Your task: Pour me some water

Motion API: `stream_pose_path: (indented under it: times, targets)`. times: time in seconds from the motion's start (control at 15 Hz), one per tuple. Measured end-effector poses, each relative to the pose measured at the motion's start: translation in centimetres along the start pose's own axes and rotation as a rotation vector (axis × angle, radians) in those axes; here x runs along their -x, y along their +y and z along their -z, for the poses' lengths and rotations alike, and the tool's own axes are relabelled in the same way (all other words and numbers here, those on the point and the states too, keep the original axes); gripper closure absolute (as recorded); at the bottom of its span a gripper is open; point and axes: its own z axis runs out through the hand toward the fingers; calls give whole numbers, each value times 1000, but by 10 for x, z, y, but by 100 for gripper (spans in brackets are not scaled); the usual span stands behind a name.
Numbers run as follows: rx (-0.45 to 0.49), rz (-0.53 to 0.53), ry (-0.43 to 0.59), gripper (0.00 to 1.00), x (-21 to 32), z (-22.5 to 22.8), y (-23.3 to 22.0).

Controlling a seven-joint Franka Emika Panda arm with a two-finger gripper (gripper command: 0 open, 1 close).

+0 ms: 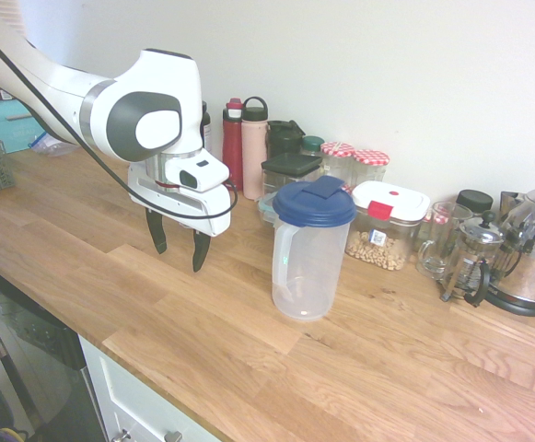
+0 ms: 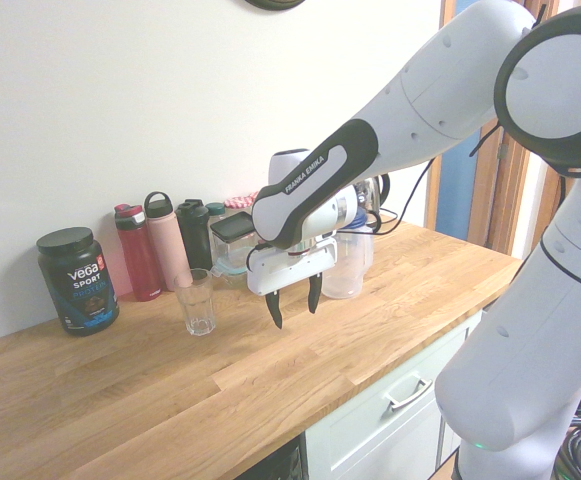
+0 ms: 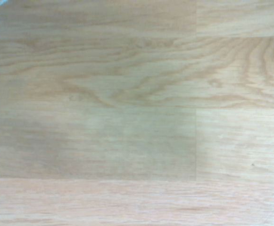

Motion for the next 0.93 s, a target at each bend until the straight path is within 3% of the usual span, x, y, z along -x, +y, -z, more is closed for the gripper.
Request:
stream_pose_path:
  times: [0.2,0.4,0.67,0.93]
  targets:
    - [-13,-8,13,0,-1,10,-1]
    - [-74,9,70,0,1,93,14]
    - [-176,21,157,0,2,217,107]
    - [-206,8,174,0,-23,229,183]
